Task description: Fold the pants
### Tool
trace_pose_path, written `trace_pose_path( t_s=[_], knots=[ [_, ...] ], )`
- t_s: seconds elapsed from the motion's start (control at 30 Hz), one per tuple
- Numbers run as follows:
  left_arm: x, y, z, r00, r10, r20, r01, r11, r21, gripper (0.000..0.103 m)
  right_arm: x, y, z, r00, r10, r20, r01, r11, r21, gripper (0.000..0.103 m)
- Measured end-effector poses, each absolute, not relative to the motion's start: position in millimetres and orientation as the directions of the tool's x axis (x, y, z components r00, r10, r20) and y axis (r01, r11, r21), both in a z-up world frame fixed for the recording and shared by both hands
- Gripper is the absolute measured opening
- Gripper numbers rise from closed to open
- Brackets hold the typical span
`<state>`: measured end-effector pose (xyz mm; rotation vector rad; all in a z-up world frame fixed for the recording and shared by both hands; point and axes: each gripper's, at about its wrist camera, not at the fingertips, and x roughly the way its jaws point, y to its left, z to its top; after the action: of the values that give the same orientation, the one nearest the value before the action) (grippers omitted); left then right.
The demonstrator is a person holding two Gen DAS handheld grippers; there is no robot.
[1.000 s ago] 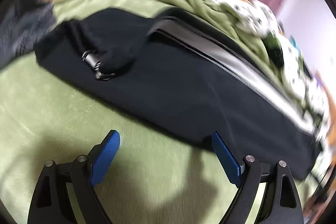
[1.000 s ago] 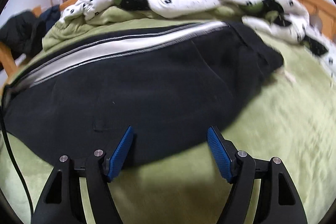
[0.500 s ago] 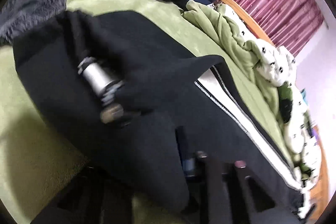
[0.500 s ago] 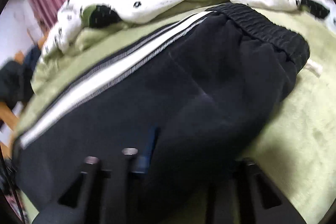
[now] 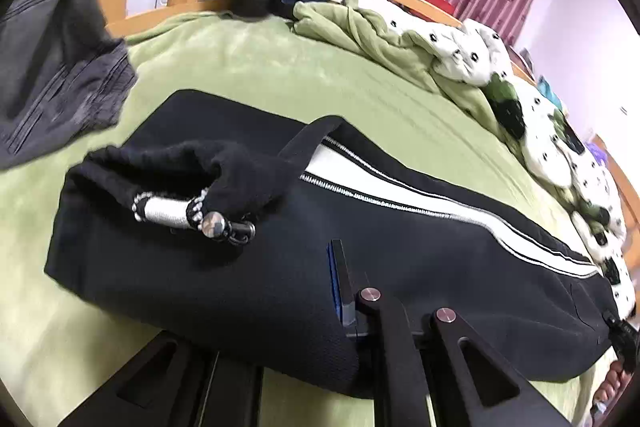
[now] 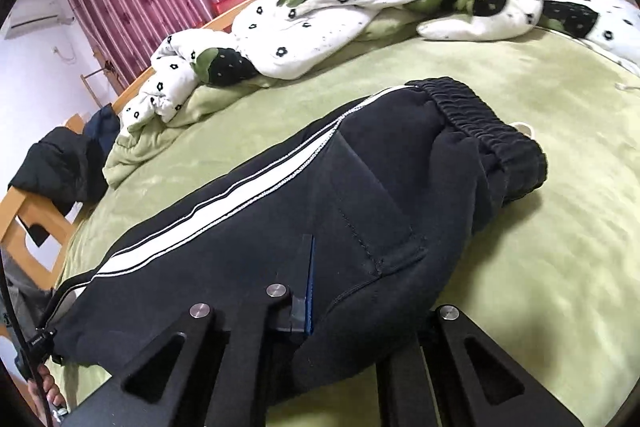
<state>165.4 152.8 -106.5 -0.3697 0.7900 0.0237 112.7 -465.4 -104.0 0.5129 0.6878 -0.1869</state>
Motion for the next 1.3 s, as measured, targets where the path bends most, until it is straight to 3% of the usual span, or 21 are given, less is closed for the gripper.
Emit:
trace_pose_path(
  t_s=[0.13,0.3,0.33,0.4,0.47,0.53,0.67,0.8,0.87,0.97,1.07,1.13,1.23,1.3],
  knots=[
    [106.4,159.5,-109.8,0.678,-0.192,-0.709,-0.118,0.924,-0.363,0.011,53.5,-483.1,-102.1,0.771,0.015,-0.637,0.334,0.842,0.424,0.008],
    [75.6,147.9,-129.3,0.653,-0.158,-0.741,-0.063,0.963,-0.261,0.013,14.9,-489.1,-128.8,0.703,0.026,-0.711,0.345,0.861,0.373,0.013],
    [72.7,147.0,-133.3,0.652,-0.145,-0.744,-0.062,0.968,-0.243,0.017,13.3,-490.5,-133.5,0.688,0.029,-0.725,0.350,0.862,0.367,0.016],
    [68.4,147.8,-136.7,0.648,-0.127,-0.751,-0.082,0.968,-0.235,0.026,4.3,-494.6,-137.8,0.671,0.011,-0.741,0.365,0.865,0.344,0.039],
    [61.1,153.2,-134.5,0.654,-0.084,-0.752,-0.128,0.967,-0.219,0.056,-7.3,-499.2,-131.3,0.708,-0.035,-0.706,0.371,0.869,0.328,0.052],
    [51.4,158.9,-131.5,0.664,-0.055,-0.746,-0.148,0.968,-0.204,0.067,-11.4,-504.6,-125.3,0.733,-0.087,-0.674,0.388,0.868,0.310,0.064],
    [31.7,167.4,-127.5,0.662,-0.061,-0.747,-0.151,0.965,-0.213,0.070,7.4,-530.2,-124.0,0.741,-0.132,-0.658,0.438,0.839,0.324,0.075],
    [16.2,163.6,-119.8,0.681,-0.018,-0.732,-0.153,0.974,-0.166,0.071,36.7,-568.5,-138.6,0.745,-0.085,-0.662,0.497,0.733,0.465,0.086],
    [11.8,156.1,-113.3,0.701,0.022,-0.713,-0.149,0.982,-0.116,0.070,50.7,-583.1,-150.5,0.733,-0.054,-0.678,0.532,0.667,0.522,0.087],
    [2.4,143.6,-97.9,0.749,0.141,-0.648,-0.186,0.983,0.000,0.070,56.2,-592.7,-135.4,0.747,-0.115,-0.654,0.532,0.693,0.486,0.053],
    [2.0,137.7,-84.3,0.773,0.156,-0.614,-0.171,0.985,0.035,0.070,42.2,-604.1,-120.7,0.822,-0.091,-0.563,0.455,0.700,0.551,0.046],
    [4.9,139.3,-77.8,0.780,0.148,-0.609,-0.164,0.986,0.029,0.070,42.6,-604.6,-123.5,0.813,-0.089,-0.575,0.459,0.705,0.541,0.046],
    [11.8,141.7,-75.3,0.780,0.134,-0.612,-0.149,0.988,0.027,0.070,50.7,-598.3,-140.5,0.707,-0.111,-0.698,0.531,0.736,0.421,0.056],
    [23.5,144.5,-80.1,0.761,0.107,-0.640,-0.117,0.993,0.026,0.070,37.5,-591.5,-143.8,0.696,-0.130,-0.706,0.531,0.755,0.385,0.059]
  ],
)
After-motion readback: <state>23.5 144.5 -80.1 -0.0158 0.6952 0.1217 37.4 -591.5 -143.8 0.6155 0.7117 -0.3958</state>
